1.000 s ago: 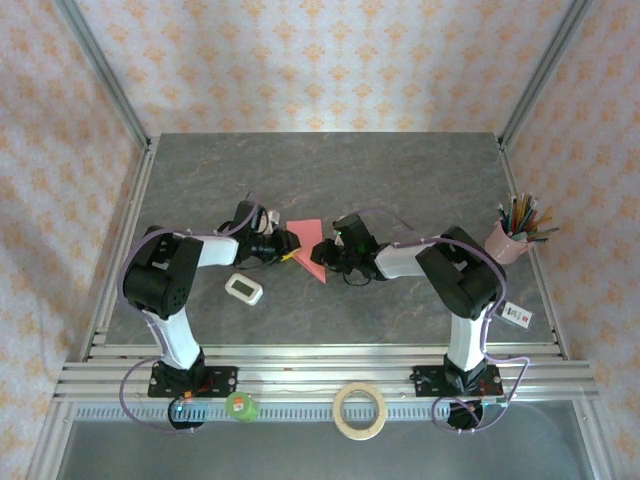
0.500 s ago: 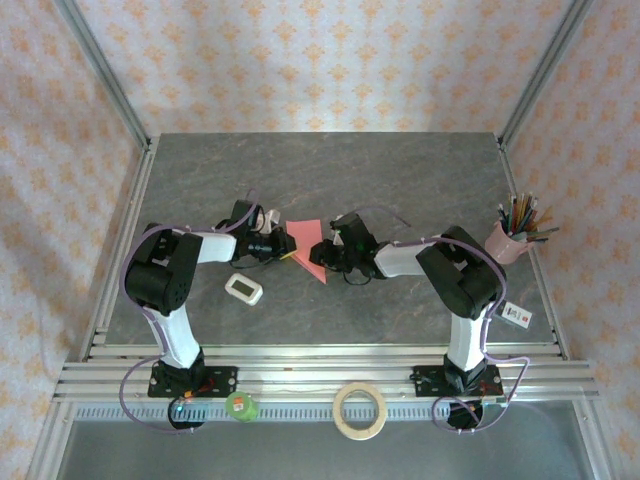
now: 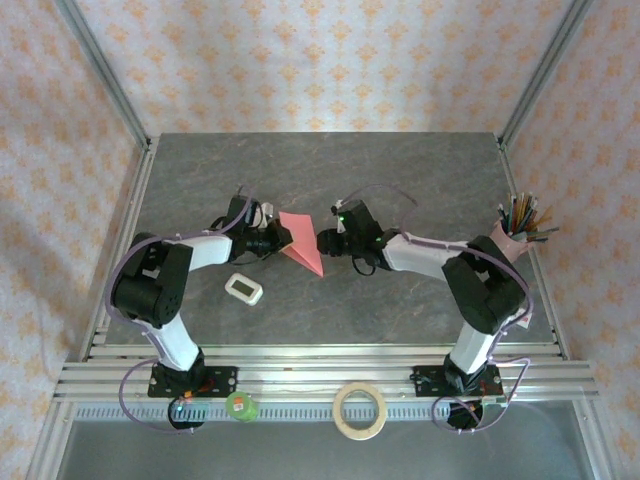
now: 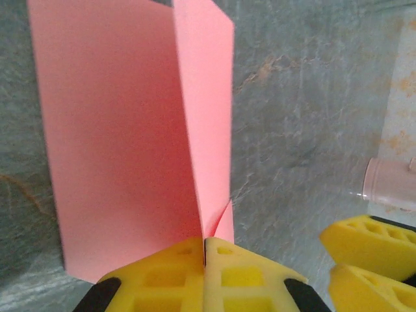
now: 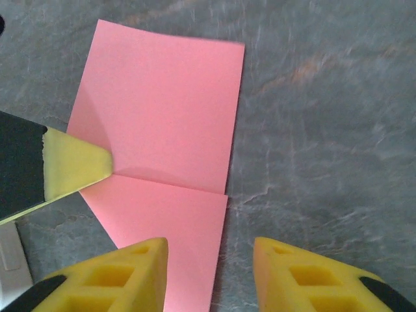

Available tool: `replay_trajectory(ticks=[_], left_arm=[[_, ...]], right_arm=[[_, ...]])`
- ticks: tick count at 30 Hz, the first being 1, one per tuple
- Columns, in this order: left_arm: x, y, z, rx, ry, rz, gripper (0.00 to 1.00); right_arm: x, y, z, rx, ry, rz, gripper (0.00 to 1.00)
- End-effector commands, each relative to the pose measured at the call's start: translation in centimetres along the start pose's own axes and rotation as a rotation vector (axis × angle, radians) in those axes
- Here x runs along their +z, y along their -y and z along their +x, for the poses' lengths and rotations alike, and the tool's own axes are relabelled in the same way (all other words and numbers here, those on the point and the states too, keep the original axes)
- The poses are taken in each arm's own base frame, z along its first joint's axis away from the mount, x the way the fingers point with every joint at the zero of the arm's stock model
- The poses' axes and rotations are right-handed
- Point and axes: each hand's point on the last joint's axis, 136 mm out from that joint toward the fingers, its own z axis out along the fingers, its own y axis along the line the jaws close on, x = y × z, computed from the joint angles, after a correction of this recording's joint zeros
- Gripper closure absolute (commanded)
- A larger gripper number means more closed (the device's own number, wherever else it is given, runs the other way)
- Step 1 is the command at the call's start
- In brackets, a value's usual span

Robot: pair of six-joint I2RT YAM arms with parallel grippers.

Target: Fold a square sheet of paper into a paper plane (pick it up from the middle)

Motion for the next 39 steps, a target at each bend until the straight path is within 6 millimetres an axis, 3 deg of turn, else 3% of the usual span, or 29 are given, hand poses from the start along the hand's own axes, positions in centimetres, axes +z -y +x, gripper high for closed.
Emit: replay_trajectory(ticks=[1, 8, 13, 23, 39], left_arm=[[-0.2, 0.1, 0.0, -0.043, 0.043, -0.065, 0.93], [0.3, 0.9, -0.1, -0.053, 0.059, -0.099, 0.93], [0.3, 1.5, -0.1, -0.062, 0.061, -0.092, 0.93], [0.5, 2.0, 0.2, -0.069, 0.053, -0.087, 0.93], [0.6, 1.6, 0.6, -0.068, 0.045, -0.101, 0.93]], right_arm=[[-0.8, 0.4, 0.6, -0.179, 0.014, 0.111, 0.59], [1.7, -1.4, 3.3, -0.383, -0.052, 0.178, 0.57], [2.9, -1.8, 4.6, -0.430, -0.081, 0.187, 0.57], [4.2, -1.3, 5.2, -0.421, -0.088, 0.201, 0.59], [3.8, -1.1, 4.2, -0.395, -0.040, 0.229, 0.67]])
